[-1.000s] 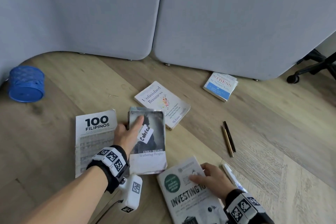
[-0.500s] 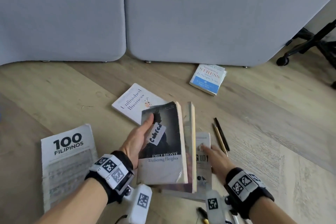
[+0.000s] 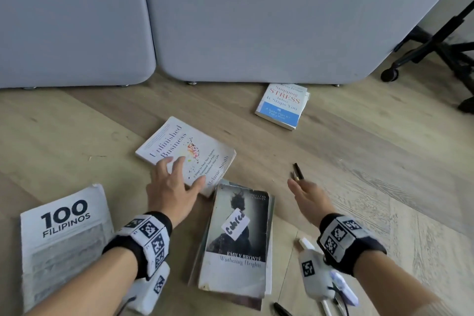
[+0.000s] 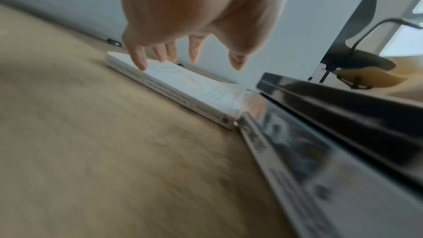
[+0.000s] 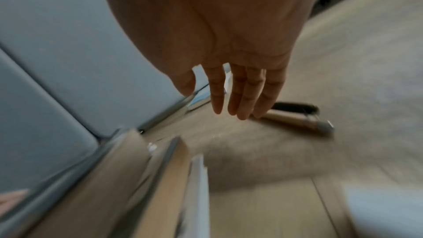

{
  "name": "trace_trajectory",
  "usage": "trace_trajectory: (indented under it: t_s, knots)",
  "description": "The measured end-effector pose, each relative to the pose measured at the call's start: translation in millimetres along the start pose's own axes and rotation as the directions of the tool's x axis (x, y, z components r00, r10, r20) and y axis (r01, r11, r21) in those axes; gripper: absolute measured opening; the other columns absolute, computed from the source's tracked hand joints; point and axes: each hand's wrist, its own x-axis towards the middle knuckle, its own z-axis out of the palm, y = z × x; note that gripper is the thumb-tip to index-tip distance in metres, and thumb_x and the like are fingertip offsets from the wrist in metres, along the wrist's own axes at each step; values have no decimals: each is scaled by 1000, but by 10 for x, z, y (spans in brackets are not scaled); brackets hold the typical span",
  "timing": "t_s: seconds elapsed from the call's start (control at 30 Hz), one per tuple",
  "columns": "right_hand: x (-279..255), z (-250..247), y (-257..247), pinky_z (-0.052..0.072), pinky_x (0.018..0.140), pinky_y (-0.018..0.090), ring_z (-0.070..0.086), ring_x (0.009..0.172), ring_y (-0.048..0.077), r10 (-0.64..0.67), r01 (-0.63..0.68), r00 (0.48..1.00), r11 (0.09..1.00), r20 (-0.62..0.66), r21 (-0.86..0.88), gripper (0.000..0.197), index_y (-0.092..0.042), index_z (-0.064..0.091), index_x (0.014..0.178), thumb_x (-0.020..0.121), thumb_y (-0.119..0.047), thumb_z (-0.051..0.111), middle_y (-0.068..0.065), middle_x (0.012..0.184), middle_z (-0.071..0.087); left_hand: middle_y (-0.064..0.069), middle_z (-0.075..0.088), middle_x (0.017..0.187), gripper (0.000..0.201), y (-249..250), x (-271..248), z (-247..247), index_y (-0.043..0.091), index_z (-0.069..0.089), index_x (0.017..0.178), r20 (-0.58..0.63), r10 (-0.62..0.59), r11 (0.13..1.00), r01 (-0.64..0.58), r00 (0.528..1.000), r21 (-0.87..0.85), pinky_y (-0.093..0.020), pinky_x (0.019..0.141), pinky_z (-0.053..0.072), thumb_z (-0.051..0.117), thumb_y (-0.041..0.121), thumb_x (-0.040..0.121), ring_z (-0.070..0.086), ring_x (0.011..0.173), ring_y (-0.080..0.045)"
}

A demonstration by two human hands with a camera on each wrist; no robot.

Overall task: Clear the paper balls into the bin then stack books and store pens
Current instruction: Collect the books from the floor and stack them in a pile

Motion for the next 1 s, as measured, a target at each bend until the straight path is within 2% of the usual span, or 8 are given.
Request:
trace_trajectory:
  t_s: [0.13, 0.27, 0.37, 0.53, 0.63, 0.8, 0.9, 1.0]
  knots:
    - [693, -118, -146, 41, 96, 32, 53, 116, 26, -109, 72, 989, 941, -96, -331, 44, -11, 53, 131, 95, -36, 52, 8, 130, 51, 2, -12, 161, 77, -308, 242, 86, 40, 16, 151, 228, 40, 990, -70, 973, 124, -45, 118, 11, 47, 66, 86, -15, 147, -18]
    - [1392, -84, -291, 43, 103, 41, 46, 128, 27, -216, 131, 970, 848, -108, -513, 59, -14, 36, 143, 91, -36, 55, 3, 150, 35, 6, -16, 160, 76, -487, 326, 128, 46, 19, 148, 255, 111, 976, -153, 961, 154, -43, 118, 15, 55, 63, 83, -17, 147, -13]
    - [1828, -56, -373, 40, 106, 45, 34, 139, 27, -136, 75, 988, 828, -69, -556, 73, -14, 23, 149, 90, -40, 57, 2, 160, 16, 12, -17, 159, 73, -515, 355, 109, 52, 21, 145, 280, 86, 984, -126, 956, 128, -47, 117, 16, 54, 68, 81, -19, 145, -8]
    - [2236, -79, -445, 42, 102, 44, 44, 124, 29, -62, 53, 998, 828, 3, -559, 77, -9, 36, 139, 83, -56, 61, 7, 138, 39, 23, -23, 155, 79, -597, 335, 112, 59, 21, 141, 242, 127, 981, -157, 962, 111, -43, 118, 20, 19, 84, 66, -24, 143, -3]
    - [2016, -162, -482, 46, 96, 41, 50, 119, 31, -94, 115, 993, 746, 67, -656, 64, -12, 37, 139, 89, -50, 53, 6, 141, 41, 21, -21, 156, 79, -571, 330, 115, 58, 21, 141, 257, 120, 981, -155, 959, 120, -45, 119, 15, 15, 82, 66, -23, 143, -4]
    - [1146, -197, -430, 44, 99, 36, 51, 122, 26, -122, 213, 975, 750, 186, -626, 53, -16, 38, 143, 98, -45, 41, 4, 148, 39, 15, -11, 160, 65, -524, 332, 65, 50, 29, 144, 266, 118, 984, -149, 957, 99, -40, 117, 20, 41, 69, 84, -15, 147, -9]
    - [640, -85, -254, 48, 82, 30, 62, 96, 22, -188, 255, 967, 683, 173, -684, 40, -18, 56, 117, 98, -49, 38, 1, 128, 56, 11, 4, 161, 59, -514, 284, 8, 42, 43, 141, 239, 127, 990, -137, 963, 24, -32, 118, 18, 53, 61, 85, -5, 148, -11]
    - [287, 7, -124, 40, 63, 26, 57, 74, 22, -124, 79, 992, 784, -30, -615, 42, -13, 65, 86, 94, -52, 49, 5, 94, 71, 12, 20, 158, 54, -562, 224, -128, 36, 59, 129, 230, 55, 998, -60, 972, 18, -31, 114, 25, 64, 59, 81, 8, 148, -10]
